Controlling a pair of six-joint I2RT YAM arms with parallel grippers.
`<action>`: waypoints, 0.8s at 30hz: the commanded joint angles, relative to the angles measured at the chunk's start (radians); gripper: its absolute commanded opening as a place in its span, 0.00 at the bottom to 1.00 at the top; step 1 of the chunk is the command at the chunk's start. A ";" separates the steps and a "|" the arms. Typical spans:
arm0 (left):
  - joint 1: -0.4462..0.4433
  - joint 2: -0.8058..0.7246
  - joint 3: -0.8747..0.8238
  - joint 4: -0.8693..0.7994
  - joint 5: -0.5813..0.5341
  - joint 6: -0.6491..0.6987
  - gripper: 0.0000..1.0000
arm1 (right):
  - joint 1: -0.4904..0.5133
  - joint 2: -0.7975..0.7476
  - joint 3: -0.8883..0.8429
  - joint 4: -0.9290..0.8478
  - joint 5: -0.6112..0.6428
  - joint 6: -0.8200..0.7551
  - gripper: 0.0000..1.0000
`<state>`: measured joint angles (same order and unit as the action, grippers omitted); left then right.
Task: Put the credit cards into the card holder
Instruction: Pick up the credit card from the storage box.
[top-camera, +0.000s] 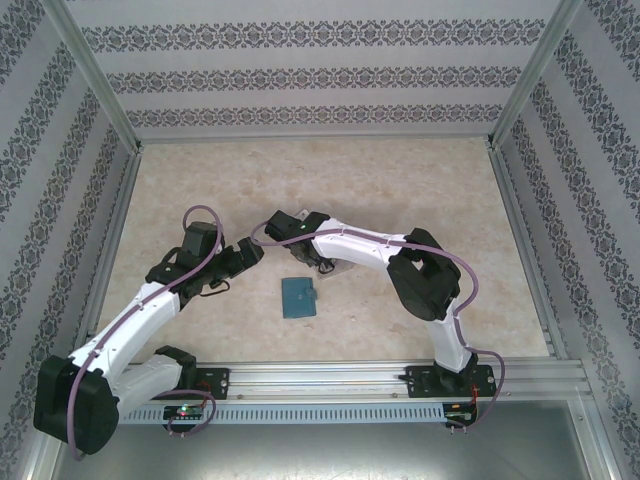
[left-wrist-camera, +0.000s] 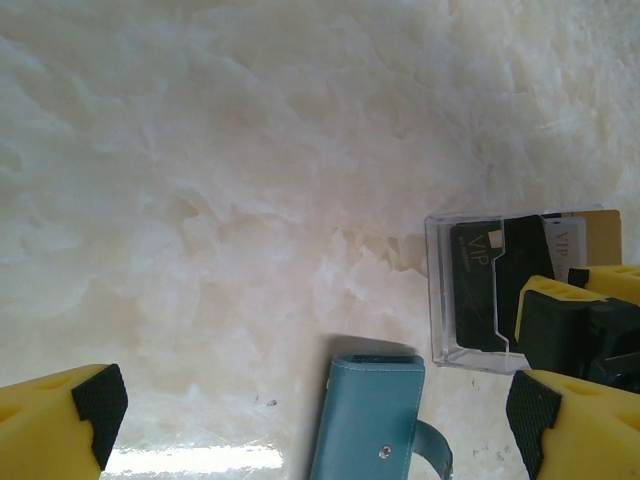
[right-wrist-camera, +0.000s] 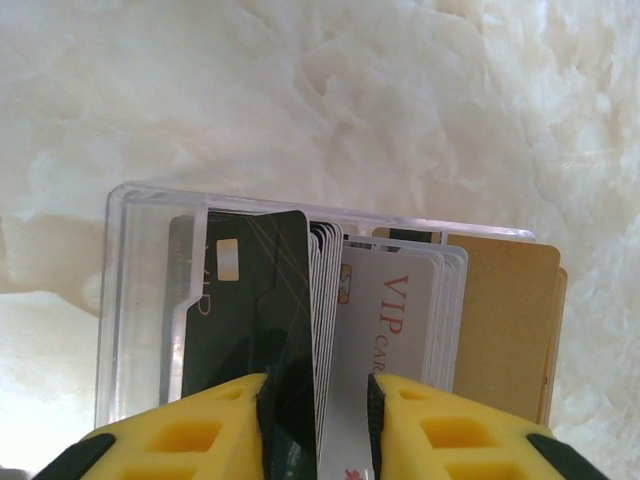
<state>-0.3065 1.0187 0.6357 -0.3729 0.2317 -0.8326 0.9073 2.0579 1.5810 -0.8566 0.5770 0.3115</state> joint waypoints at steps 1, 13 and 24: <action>-0.005 0.003 -0.006 0.018 0.012 -0.013 0.99 | -0.002 -0.032 -0.012 -0.023 0.026 0.004 0.25; -0.006 0.014 -0.015 0.029 0.022 -0.017 0.99 | -0.003 -0.068 -0.013 -0.025 0.013 0.013 0.05; -0.005 0.039 0.007 0.057 0.086 -0.005 0.99 | -0.005 -0.195 -0.044 -0.007 -0.065 0.095 0.03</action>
<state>-0.3065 1.0447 0.6319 -0.3660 0.2760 -0.8394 0.9054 1.9347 1.5562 -0.8585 0.5362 0.3580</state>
